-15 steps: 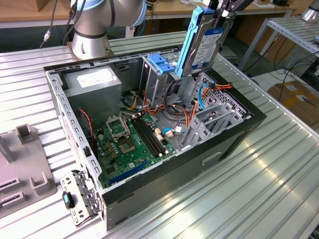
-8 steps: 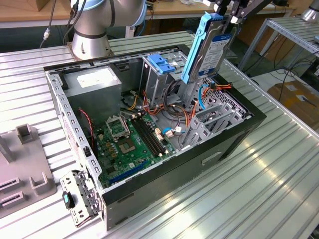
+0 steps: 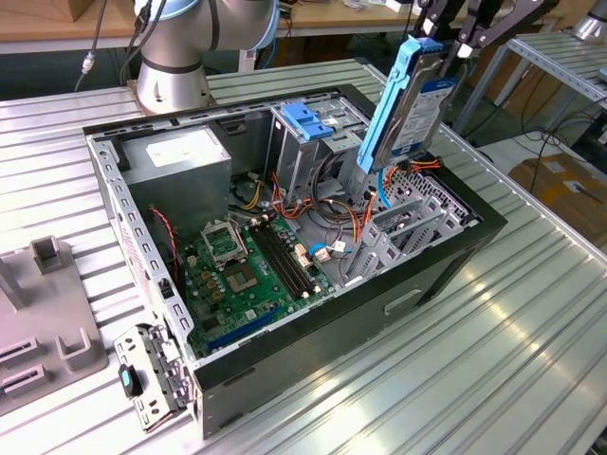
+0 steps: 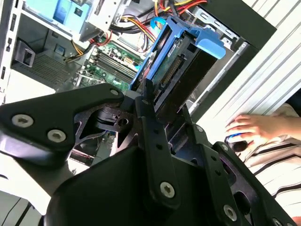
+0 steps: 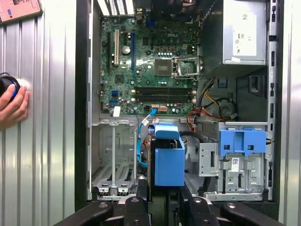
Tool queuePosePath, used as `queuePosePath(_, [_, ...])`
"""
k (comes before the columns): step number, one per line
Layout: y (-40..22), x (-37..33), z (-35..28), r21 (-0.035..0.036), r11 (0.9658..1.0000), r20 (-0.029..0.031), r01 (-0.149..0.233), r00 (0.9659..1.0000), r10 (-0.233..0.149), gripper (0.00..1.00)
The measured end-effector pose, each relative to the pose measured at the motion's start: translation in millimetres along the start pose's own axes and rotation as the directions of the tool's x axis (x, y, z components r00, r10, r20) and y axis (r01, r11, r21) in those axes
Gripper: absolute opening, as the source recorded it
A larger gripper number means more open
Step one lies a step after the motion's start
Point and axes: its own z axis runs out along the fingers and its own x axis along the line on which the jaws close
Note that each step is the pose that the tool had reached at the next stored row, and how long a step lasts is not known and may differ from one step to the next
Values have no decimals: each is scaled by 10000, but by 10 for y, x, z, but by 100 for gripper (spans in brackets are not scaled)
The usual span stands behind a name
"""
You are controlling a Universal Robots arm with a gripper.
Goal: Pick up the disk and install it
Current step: 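Pick up the disk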
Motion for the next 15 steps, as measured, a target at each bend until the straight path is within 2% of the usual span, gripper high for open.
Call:
queuePosePath(5, [2,168,-2,0,10000,-1,-1,10000,1,35])
queuePosePath(10, [4,282,-2,0,10000,0,-1,10000,1,35])
queuePosePath(11, [4,353,-3,0,10000,0,-1,10000,1,35])
queuePosePath(15, [6,467,16,0,10000,3,-1,10000,1,35])
